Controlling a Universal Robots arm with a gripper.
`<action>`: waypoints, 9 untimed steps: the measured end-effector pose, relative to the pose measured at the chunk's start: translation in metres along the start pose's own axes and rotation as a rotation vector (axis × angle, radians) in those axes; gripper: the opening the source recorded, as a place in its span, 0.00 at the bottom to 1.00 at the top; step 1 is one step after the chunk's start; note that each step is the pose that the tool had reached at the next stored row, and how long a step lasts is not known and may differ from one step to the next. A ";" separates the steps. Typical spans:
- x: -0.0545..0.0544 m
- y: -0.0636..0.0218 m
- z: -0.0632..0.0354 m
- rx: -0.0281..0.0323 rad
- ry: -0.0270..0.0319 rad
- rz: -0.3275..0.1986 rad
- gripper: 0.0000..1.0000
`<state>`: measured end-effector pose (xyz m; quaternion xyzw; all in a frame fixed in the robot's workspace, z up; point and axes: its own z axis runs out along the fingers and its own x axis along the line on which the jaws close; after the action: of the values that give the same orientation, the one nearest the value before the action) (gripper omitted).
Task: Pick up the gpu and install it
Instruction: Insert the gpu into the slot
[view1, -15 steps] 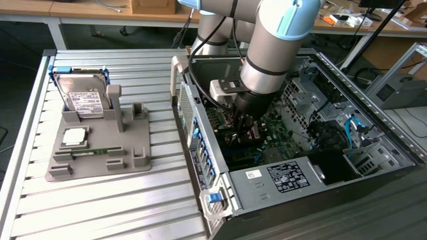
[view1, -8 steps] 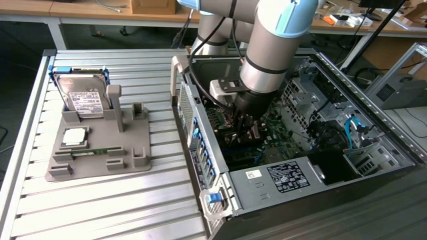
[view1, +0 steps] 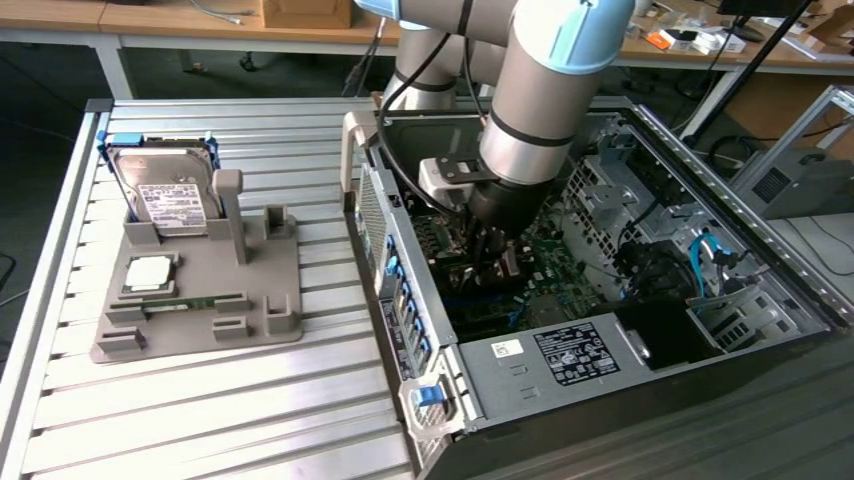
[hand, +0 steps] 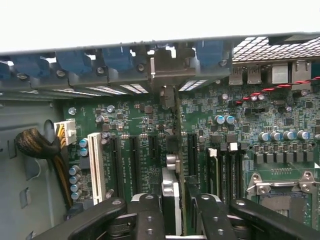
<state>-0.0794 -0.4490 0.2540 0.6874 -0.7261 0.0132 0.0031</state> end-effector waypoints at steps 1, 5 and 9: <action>0.000 0.0000 0.0002 -0.0003 -0.0051 0.000 0.30; 0.000 -0.0002 0.0007 -0.0009 -0.0156 0.000 0.30; 0.001 -0.0002 0.0010 -0.0009 -0.0166 0.000 0.30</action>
<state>-0.0792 -0.4497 0.2530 0.6874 -0.7262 0.0071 -0.0026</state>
